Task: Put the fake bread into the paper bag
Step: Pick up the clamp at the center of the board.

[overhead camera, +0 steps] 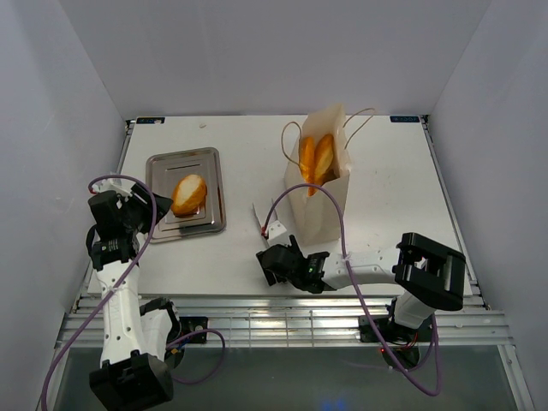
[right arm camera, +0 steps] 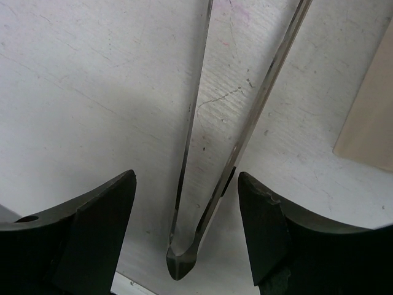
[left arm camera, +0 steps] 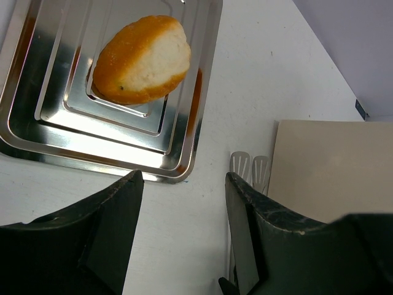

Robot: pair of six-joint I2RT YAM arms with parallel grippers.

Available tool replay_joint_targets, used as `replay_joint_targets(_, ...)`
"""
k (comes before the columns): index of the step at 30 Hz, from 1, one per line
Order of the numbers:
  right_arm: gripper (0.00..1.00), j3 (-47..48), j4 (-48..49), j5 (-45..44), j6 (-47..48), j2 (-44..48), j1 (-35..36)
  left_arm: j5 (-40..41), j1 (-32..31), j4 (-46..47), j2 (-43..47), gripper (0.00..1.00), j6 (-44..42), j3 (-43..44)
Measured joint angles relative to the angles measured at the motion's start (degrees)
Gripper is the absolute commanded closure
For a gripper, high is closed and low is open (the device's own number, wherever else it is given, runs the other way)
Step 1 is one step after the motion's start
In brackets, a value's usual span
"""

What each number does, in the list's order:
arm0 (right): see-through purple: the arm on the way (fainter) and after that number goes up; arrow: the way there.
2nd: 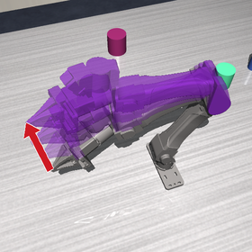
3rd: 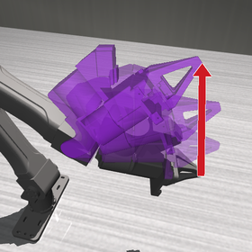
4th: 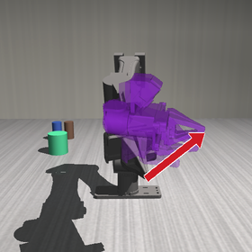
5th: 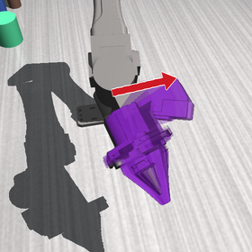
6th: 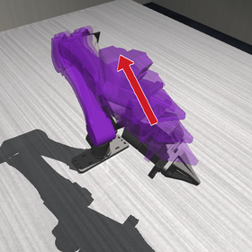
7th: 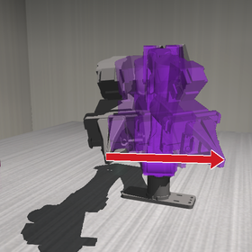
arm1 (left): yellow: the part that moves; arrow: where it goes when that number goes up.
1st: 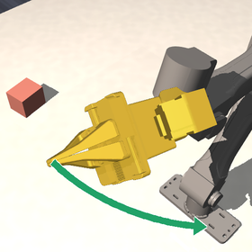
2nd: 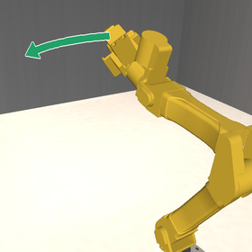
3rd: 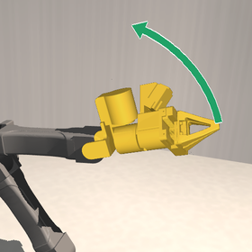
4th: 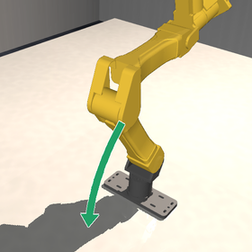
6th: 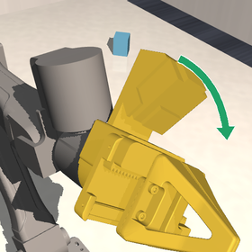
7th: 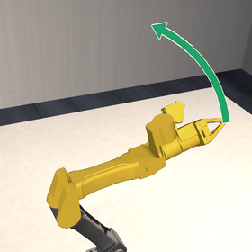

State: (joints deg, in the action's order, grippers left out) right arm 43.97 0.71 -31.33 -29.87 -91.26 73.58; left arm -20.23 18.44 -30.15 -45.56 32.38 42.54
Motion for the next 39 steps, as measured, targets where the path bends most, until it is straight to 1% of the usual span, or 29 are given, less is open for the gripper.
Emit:
replay_joint_targets(6,0.36,0.0,-0.1,-1.2,-0.8,-1.3,0.1,0.0,0.0,0.2,0.0,0.34,-0.1,0.0)
replay_joint_targets(9,0.45,0.0,-0.3,-2.0,-1.7,-1.3,0.3,0.0,0.0,0.2,0.0,0.34,-0.2,0.0)
replay_joint_targets(10,0.5,0.0,-0.3,-2.3,-2.0,-1.3,0.3,0.0,0.0,0.2,0.0,0.34,-0.2,0.0)
replay_joint_targets(15,0.57,-0.7,-0.8,-3.7,-3.7,-0.7,0.5,0.0,0.0,0.2,0.0,0.34,-0.4,0.0)
replay_joint_targets(16,0.6,-1.0,-1.2,-4.0,-4.1,-0.4,0.5,0.0,0.0,0.2,0.0,0.34,-0.4,0.0)
replay_joint_targets(21,0.62,-2.1,-3.4,-5.3,-5.0,1.7,1.0,0.0,0.0,0.2,0.0,0.34,-0.4,0.0)
replay_joint_targets(23,0.65,-2.2,-4.7,-6.0,-5.3,3.0,1.5,0.0,0.0,0.2,0.0,0.34,-0.4,0.0)
replay_joint_targets(25,0.71,-2.1,-5.9,-6.5,-5.6,4.3,2.0,0.0,0.0,0.2,0.0,0.34,-0.4,0.0)
replay_joint_targets(32,0.71,1.0,-13.4,-9.3,-6.3,8.0,5.8,0.1,0.0,0.2,0.0,0.34,-0.5,0.0)
replay_joint_targets(39,0.7,4.3,-18.8,-12.0,-7.6,11.1,9.0,0.1,0.0,0.2,0.0,0.34,-0.6,0.0)
